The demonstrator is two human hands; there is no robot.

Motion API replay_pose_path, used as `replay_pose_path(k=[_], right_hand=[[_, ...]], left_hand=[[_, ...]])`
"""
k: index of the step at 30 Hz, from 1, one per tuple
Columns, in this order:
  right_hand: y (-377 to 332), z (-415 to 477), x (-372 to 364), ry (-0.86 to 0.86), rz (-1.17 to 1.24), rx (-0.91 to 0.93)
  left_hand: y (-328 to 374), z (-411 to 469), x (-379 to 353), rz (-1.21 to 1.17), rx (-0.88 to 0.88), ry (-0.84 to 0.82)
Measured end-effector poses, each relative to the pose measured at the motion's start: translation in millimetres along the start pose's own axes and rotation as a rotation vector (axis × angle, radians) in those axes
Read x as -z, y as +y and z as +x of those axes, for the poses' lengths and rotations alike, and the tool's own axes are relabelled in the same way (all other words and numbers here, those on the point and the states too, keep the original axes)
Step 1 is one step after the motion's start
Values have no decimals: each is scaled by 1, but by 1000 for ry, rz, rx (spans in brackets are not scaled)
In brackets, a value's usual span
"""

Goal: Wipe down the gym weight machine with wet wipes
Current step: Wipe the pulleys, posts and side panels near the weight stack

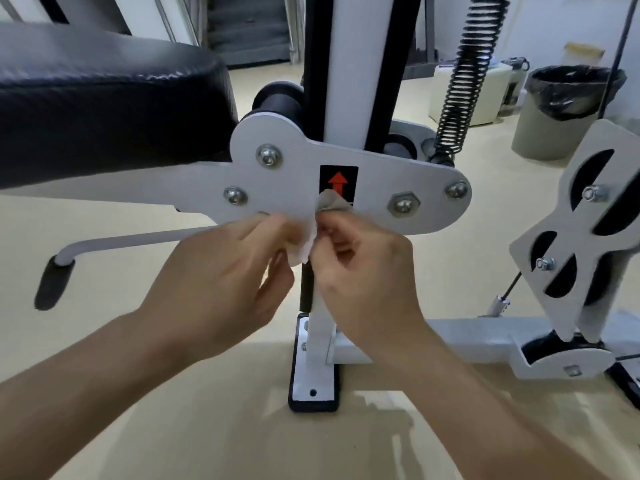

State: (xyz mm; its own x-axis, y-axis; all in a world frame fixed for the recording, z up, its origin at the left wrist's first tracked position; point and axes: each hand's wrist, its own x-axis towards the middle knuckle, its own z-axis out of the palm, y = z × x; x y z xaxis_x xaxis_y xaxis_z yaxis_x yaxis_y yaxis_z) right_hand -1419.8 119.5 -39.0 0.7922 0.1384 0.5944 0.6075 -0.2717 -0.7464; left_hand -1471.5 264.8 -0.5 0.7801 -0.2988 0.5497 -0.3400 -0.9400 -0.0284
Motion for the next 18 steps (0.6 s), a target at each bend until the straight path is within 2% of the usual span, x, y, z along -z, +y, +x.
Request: replay_pose_path(k=[4, 8, 11, 14, 18], right_hand=[[1, 6, 27, 118, -41, -63], [-14, 12, -14, -100, -114, 61], [-18, 10, -30, -205, -97, 60], [-17, 10, -24, -304, -49, -51], [-27, 15, -29, -436, 82, -310]], left_hand=[[-19, -10, 5, 16, 20, 31], [-29, -19, 2, 3, 45, 11], [-37, -23, 0, -14, 107, 10], [-39, -23, -4, -120, 149, -1], [-38, -23, -12, -131, 81, 6]])
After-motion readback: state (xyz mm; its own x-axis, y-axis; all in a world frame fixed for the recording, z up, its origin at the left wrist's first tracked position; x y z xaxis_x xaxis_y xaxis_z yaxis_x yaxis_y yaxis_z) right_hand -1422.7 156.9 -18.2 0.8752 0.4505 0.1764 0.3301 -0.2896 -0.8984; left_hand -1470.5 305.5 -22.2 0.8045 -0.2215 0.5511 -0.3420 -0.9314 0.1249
